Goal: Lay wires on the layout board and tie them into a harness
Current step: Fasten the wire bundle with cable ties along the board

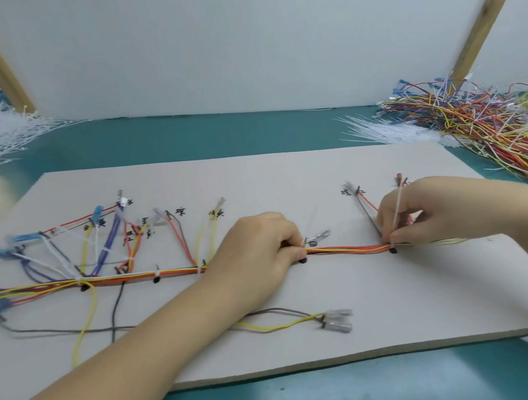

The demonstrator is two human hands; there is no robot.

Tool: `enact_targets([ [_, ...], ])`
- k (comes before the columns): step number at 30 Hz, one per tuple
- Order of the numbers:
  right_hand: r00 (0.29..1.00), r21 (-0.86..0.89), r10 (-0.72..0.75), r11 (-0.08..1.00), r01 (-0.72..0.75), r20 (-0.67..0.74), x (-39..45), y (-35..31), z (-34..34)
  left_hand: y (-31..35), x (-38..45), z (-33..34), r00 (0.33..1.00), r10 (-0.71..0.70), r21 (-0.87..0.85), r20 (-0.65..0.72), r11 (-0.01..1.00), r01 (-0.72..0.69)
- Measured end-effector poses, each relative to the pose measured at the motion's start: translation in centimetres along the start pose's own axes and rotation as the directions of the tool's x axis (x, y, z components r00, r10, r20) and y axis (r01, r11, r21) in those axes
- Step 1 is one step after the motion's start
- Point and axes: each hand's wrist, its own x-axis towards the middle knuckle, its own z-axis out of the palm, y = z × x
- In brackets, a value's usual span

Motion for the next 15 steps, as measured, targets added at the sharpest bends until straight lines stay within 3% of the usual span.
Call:
enact_targets([
  [10, 0.970, -0.126, 0.240, 0.964, -0.235, 0.025, -1.4, 4.4, -1.5, 3.1, 3.6, 4.2, 0.999, -0.040, 0.071, -0.005, 0.997, 0.040],
  [15, 0.958, -0.145, 0.288, 0.948, -0.284, 0.003, -1.4, 5.1, -1.3, 3.6, 4.0, 3.9, 0.991, -0.086, 0.165, 0.101, 0.984, 0.069],
])
